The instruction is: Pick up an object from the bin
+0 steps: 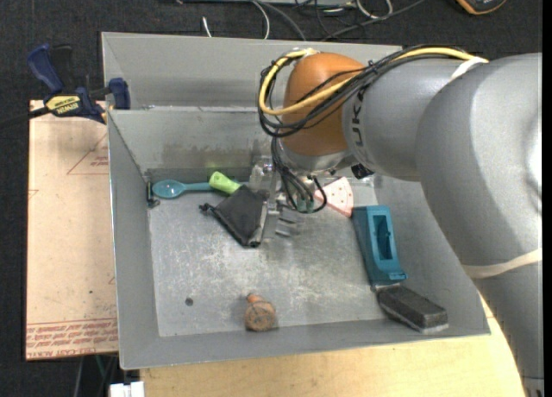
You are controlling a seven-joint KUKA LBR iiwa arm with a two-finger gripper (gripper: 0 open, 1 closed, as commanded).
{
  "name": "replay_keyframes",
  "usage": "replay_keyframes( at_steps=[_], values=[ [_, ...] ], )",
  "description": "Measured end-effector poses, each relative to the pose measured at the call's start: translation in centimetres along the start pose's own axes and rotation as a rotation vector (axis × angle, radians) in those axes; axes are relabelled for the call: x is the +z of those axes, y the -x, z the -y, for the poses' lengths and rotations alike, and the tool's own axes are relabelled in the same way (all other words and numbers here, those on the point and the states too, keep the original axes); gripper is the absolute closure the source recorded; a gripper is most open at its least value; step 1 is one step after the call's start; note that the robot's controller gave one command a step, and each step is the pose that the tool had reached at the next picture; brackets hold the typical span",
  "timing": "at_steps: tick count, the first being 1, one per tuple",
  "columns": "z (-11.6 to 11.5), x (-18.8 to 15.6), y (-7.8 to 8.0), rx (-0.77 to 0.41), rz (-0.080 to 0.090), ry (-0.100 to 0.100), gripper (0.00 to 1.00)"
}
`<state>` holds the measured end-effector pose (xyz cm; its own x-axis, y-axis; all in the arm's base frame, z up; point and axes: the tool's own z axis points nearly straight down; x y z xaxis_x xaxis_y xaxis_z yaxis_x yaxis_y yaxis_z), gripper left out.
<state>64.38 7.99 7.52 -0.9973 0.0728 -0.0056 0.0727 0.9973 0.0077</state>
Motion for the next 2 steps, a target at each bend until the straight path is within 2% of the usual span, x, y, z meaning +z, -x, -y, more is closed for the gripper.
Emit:
replay_keyframes(
  at_steps=[1, 2],
  values=[
    [0.2, 0.4, 0.64, -0.01, 0.006, 0.002, 1.0],
    [0.2, 0.4, 0.64, -0.01, 0.006, 0.002, 1.0]
  ],
)
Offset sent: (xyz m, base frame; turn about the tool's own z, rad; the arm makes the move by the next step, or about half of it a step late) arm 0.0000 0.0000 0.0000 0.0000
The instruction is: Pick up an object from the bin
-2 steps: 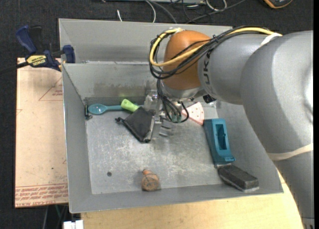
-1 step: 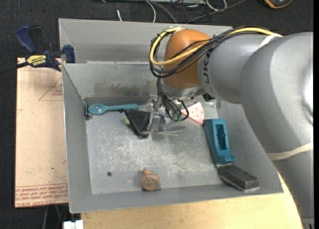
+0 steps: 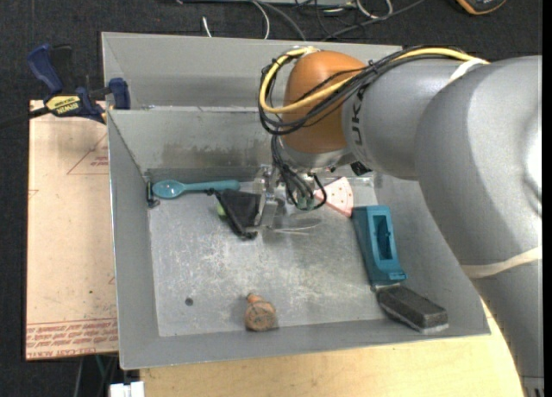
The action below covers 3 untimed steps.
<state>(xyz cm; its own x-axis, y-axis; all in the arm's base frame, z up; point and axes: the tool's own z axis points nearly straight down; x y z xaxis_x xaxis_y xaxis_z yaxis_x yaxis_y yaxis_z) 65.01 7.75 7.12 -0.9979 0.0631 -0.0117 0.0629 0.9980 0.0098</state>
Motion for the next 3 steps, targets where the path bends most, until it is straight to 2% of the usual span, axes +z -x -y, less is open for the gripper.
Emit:
replay_keyframes(
  at_steps=[1, 2, 3],
  values=[
    [1.5, -0.1, -0.5, -0.223, 0.002, 0.002, 1.0],
    [1.9, -8.2, -0.7, -0.349, -0.003, 0.0, 1.0],
    [0.1, -7.0, -0.5, -0.666, -0.002, 0.001, 1.0]
  ],
)
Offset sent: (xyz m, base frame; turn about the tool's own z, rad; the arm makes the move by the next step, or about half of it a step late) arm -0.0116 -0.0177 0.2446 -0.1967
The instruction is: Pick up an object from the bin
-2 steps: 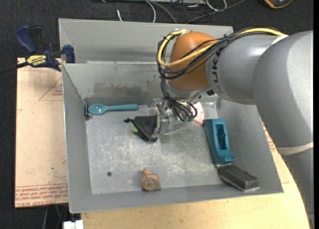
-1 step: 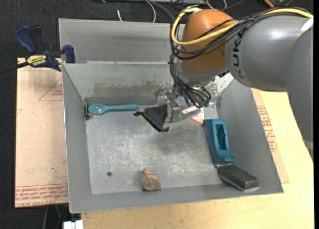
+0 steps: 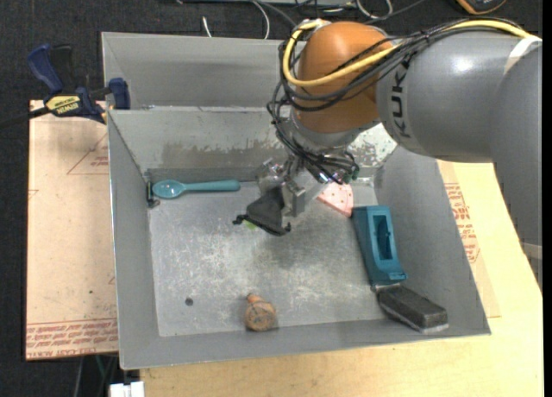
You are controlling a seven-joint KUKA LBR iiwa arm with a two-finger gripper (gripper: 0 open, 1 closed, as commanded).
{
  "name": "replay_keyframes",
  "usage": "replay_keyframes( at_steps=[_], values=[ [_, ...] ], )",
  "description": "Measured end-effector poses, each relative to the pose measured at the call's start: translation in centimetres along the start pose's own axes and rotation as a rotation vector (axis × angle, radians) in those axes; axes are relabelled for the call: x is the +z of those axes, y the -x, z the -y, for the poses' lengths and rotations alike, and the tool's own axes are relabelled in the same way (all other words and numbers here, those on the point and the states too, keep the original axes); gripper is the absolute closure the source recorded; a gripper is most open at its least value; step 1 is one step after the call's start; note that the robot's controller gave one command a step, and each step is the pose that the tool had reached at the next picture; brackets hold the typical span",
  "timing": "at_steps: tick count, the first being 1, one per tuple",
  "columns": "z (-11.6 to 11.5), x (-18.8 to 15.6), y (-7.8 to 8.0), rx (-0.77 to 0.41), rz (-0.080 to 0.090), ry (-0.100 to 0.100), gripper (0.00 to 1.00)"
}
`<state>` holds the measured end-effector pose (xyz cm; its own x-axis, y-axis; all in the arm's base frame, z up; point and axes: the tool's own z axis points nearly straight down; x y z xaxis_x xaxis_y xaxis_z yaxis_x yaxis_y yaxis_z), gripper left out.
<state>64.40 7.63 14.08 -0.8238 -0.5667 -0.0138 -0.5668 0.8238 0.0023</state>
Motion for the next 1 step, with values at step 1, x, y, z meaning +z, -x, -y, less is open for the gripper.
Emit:
replay_keyframes(
  at_steps=[1],
  values=[
    [0.3, -7.88, -0.07, -0.051, 0.002, 0.0, 1.0]
  ],
)
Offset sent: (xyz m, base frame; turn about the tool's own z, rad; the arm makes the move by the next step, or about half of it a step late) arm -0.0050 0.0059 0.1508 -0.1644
